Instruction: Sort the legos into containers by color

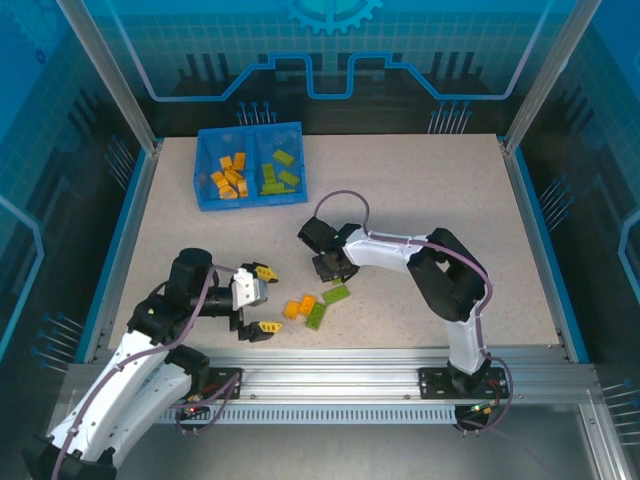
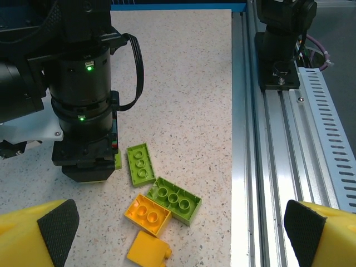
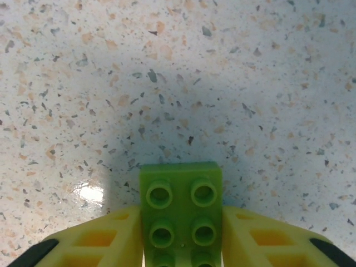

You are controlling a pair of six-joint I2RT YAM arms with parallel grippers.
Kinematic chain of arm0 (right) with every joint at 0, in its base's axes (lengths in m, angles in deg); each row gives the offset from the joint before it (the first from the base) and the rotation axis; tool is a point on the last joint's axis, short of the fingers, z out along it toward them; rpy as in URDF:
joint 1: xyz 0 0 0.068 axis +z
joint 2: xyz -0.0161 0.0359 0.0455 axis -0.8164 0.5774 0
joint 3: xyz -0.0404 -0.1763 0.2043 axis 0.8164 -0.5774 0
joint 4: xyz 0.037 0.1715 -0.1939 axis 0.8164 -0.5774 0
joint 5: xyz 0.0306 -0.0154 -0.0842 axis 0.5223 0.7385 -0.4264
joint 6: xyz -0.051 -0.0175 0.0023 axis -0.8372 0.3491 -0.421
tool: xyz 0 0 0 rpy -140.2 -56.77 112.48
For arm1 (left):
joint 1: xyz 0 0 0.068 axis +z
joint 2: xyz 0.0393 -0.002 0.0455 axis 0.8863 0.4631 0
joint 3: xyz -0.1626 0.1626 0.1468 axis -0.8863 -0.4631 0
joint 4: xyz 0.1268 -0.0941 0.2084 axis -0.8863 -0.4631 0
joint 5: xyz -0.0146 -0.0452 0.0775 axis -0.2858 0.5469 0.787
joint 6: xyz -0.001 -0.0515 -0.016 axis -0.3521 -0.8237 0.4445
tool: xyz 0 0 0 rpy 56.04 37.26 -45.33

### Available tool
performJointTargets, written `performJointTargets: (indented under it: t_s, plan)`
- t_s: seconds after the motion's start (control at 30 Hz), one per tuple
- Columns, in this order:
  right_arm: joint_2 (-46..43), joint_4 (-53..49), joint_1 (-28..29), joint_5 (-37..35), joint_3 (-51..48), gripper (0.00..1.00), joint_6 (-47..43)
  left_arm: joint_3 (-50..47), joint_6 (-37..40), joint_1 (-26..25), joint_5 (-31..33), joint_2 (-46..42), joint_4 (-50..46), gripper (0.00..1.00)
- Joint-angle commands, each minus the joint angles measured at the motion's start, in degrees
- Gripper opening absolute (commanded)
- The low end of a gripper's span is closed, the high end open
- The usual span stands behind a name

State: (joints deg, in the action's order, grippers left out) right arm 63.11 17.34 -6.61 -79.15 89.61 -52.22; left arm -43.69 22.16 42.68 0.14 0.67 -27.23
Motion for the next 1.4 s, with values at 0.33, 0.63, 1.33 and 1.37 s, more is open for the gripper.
performJointTargets:
  t_s: [0.33,0.63,1.33,1.37]
  plan:
    - [-13.06,-0.14,1.08,-1.23,4.81,0.38,-4.53,-4.37,-2.05,-0.40,12.07,-5.88,9.35,0.99]
    - [-5.99,6.69,-0.15,-6.59,21.64,0.40,-13.01,-6.62,-6.02,-0.29,32.42,-10.23,13.12,0.99]
    - [39.71,-0.24,-5.01,-6.83,81.51,0.41,-22.33,-8.62,-4.04,0.35,32.45,-11.42,17.49,0.99]
    - [40.40,0.91,-5.24,-6.48,81.64,0.41,-22.40,-8.58,-3.80,0.39,32.43,-11.43,17.68,0.99]
